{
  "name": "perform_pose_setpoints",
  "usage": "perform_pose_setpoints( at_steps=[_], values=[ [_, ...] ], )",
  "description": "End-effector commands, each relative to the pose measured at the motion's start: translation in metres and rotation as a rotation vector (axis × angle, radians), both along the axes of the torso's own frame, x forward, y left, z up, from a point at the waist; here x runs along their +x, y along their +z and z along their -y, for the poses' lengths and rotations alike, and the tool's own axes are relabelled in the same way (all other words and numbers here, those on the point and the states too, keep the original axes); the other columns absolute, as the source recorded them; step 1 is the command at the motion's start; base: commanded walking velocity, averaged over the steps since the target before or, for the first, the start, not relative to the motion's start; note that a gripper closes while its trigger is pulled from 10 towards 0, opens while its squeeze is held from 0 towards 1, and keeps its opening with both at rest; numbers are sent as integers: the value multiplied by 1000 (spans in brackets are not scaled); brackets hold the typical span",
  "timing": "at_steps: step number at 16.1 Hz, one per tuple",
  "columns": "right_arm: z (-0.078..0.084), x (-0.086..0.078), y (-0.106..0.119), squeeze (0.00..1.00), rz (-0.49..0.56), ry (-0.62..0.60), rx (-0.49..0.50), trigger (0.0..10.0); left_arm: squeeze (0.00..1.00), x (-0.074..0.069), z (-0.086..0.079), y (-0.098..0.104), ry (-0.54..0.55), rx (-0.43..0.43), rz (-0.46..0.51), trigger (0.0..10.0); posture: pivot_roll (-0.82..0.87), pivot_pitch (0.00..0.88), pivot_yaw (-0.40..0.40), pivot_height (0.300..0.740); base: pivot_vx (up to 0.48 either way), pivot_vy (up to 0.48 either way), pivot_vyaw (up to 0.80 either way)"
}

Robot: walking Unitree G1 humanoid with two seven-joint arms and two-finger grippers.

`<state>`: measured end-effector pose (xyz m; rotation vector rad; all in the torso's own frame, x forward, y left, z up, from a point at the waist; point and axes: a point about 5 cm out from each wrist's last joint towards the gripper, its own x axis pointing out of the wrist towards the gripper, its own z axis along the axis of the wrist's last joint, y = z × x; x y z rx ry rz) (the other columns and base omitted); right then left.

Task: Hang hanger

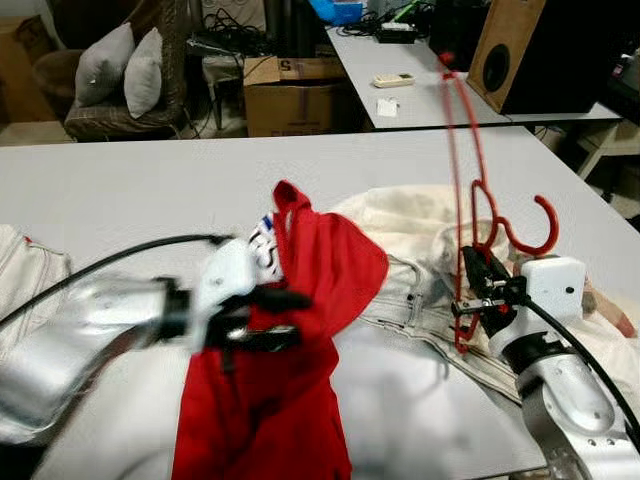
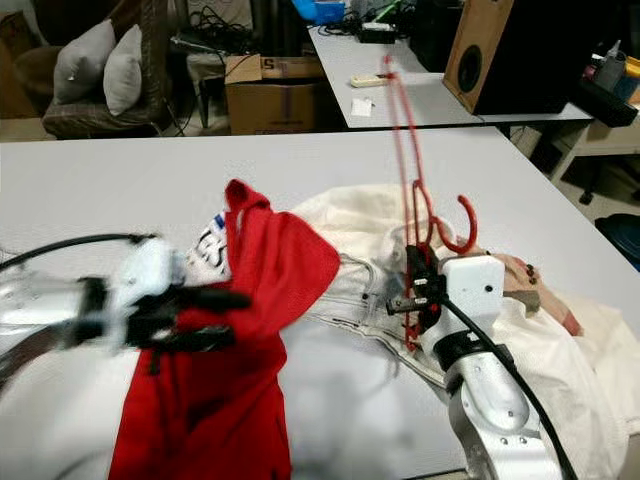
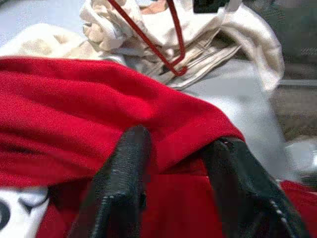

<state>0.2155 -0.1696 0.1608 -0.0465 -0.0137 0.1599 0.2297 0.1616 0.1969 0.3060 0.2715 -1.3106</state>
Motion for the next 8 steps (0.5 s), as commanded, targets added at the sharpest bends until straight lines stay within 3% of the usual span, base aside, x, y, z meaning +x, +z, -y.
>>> perform_pose_setpoints(
  at_steps=[1, 3, 6, 8],
  values=[
    [4, 2, 4, 0, 14, 25, 7, 10000, 1000, -2, -12, 18, 30, -63, -15, 10000, -12, 0, -20, 740, 0, 0, 0],
    [4, 4, 5, 0, 18, 56, 2, 10000, 1000, 0, -20, 29, 67, -129, -29, 10000, -8, 0, -27, 740, 0, 0, 0],
    [6, 6, 7, 0, 23, 65, 9, 10000, 1000, 15, -31, 41, 238, -256, 64, 10000, 1, 0, -34, 740, 0, 0, 0],
    [0, 8, 11, 0, 31, 83, 34, 10000, 984, 41, -26, 37, 554, -265, 239, 10000, 3, 0, -29, 740, 0, 0, 0]
  ],
)
